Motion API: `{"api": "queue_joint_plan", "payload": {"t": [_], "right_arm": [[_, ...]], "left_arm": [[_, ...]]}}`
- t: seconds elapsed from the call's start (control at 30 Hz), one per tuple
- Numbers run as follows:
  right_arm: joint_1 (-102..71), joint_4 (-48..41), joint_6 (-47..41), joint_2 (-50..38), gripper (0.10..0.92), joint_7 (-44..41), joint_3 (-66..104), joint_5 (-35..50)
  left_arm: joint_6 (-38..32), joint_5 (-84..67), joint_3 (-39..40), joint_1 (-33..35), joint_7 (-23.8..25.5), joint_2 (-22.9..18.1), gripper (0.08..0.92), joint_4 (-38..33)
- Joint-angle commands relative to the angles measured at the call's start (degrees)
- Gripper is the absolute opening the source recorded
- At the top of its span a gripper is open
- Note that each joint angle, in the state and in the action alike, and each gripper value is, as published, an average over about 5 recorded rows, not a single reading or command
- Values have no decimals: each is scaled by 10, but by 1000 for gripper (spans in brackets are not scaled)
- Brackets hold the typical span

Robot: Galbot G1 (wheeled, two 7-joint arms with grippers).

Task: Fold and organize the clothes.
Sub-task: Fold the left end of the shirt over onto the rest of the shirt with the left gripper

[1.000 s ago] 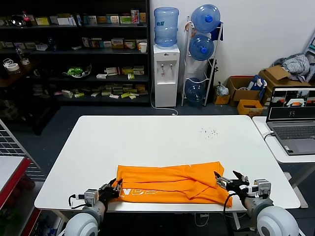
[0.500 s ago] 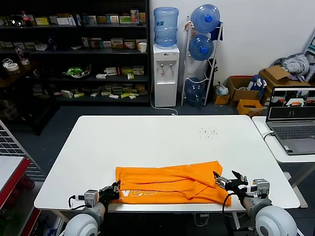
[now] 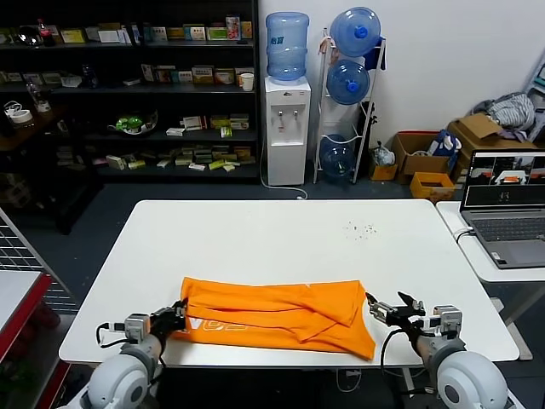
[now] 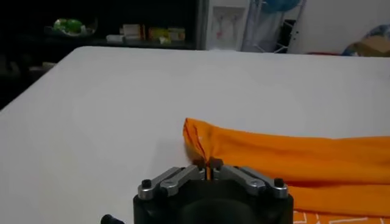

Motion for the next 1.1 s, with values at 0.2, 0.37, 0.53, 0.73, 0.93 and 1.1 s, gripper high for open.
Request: {"api": "queue_joint_plan", "payload": {"t": [0.2, 0.37, 0.53, 0.73, 0.93, 1.1], "right_arm": [[58, -19, 4, 8, 823, -2, -43, -1], [64, -24, 6, 9, 823, -4, -51, -2], [63, -24, 6, 9, 823, -4, -51, -4], [56, -24, 5, 16, 823, -1, -49, -13], [38, -22, 0, 27, 823, 7, -42, -25], [14, -17, -5, 31, 823, 16, -22, -28]], "left_arm": [[0, -16, -135, 36, 15, 126, 122, 50], [-2, -13, -175, 44, 23, 152, 122, 91], [-10, -4, -182, 39, 33, 179, 122, 127], [-5, -48, -159, 43, 20, 168, 122, 75], [39, -192, -85, 40, -38, 91, 122, -78], [57, -249, -6, -20, -76, 12, 122, -118]]}}
